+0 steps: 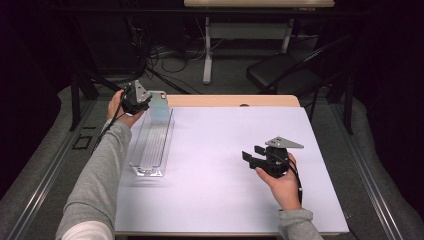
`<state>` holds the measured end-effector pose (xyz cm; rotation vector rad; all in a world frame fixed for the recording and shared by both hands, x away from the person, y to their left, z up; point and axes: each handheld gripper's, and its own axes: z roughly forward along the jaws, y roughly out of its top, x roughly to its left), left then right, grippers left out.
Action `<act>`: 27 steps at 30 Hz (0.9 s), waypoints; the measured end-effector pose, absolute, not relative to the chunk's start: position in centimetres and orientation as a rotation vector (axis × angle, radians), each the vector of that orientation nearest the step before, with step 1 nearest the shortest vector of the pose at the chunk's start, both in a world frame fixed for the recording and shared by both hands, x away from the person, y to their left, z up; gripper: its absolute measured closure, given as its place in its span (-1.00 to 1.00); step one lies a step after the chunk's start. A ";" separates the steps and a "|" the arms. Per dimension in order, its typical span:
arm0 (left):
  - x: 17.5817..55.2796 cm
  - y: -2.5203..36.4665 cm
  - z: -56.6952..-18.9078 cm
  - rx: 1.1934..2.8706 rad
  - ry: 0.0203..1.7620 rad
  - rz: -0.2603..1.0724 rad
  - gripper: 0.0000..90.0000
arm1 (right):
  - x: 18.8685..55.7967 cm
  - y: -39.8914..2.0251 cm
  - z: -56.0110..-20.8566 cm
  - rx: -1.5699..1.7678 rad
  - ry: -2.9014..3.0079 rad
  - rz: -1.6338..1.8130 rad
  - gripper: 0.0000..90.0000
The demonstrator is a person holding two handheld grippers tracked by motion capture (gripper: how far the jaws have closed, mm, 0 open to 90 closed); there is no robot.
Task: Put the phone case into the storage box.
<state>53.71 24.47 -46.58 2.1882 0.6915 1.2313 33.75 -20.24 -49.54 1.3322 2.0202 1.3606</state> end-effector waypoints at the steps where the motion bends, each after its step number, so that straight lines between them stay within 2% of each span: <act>1: 53.6 24.4 -46.5 2.194 0.690 1.233 0.07 | 33.8 -20.2 -49.5 1.333 2.021 1.359 -0.07; 10: 52.9 24.7 -46.0 2.191 0.708 1.233 0.07 | 33.7 -20.3 -49.3 1.328 2.030 1.338 -0.14; 16: 52.5 24.9 -45.7 2.180 0.743 1.228 0.06 | 33.7 -20.3 -49.2 1.324 2.018 1.331 -0.25; 27: 51.7 25.5 -44.8 2.143 0.824 1.154 -0.12 | 33.8 -20.2 -49.2 1.310 2.016 1.319 -0.41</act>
